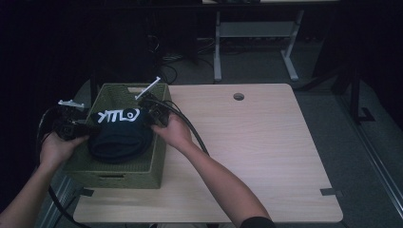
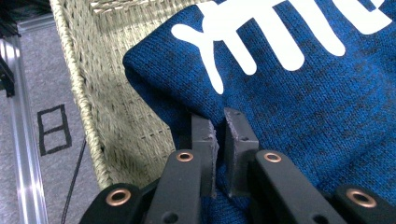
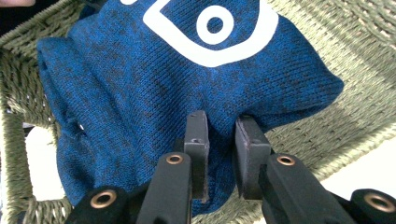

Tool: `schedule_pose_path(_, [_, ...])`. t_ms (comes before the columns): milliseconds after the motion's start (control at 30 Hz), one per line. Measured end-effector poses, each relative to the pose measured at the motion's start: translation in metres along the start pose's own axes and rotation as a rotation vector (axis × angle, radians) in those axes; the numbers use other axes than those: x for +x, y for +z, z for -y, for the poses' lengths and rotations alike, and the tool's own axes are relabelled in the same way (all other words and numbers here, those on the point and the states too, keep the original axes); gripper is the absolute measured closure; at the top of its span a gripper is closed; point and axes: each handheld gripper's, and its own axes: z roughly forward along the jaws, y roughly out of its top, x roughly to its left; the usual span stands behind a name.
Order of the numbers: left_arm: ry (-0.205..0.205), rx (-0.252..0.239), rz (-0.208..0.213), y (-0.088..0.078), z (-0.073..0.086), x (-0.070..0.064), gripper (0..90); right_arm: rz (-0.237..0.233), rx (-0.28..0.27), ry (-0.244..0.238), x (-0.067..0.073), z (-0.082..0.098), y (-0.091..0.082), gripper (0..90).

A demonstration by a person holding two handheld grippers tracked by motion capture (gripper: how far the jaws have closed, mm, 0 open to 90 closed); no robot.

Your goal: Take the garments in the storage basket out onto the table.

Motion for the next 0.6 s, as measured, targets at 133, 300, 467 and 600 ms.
schedule_pose_path(133, [0.011,0.019,-0.010,0.004,0.001,0.000,84.4,-0.003,0.005,-0.002,-0.001,0.002,0.005,76.6])
schedule_pose_path(300, [0.016,0.035,-0.019,0.010,0.001,-0.001,84.3,-0.001,0.020,0.010,-0.004,0.006,0.013,76.3])
schedule_pose_path(467, [0.017,0.047,-0.031,0.016,0.001,-0.001,84.2,0.007,0.031,0.013,-0.006,0.007,0.019,76.1])
schedule_pose_path(600, [0.025,0.065,-0.041,0.020,0.002,-0.001,84.1,0.013,0.038,0.012,-0.007,0.008,0.022,75.6])
